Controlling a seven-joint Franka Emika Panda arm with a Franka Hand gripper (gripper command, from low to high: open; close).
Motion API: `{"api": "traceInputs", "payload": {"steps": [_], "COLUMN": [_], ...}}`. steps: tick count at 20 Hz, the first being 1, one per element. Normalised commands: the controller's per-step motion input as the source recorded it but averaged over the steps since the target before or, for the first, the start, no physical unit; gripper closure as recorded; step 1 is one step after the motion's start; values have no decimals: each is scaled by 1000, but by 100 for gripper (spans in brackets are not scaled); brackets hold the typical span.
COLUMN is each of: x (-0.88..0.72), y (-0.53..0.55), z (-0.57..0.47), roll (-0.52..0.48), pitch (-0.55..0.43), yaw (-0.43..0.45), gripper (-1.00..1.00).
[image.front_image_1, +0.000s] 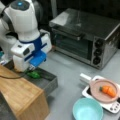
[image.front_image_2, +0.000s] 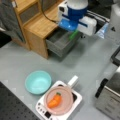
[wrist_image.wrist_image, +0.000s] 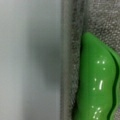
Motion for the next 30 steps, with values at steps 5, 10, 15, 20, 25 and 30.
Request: {"api": "traceInputs", "payload": {"steps": [5,10,15,20,25,30], "x": [48,48,48,48,102,140], "y": [-38,-38,-38,-38,-56,-14], "z": [64,64,64,64,137,150], "roll": [-38,-38,-38,-38,97,137], "pitch": [74,74,74,74,80,108], "yaw": [116,116,116,116,-34,-98], "gripper": [-100,-100,-100,-100,-100,-100]}}
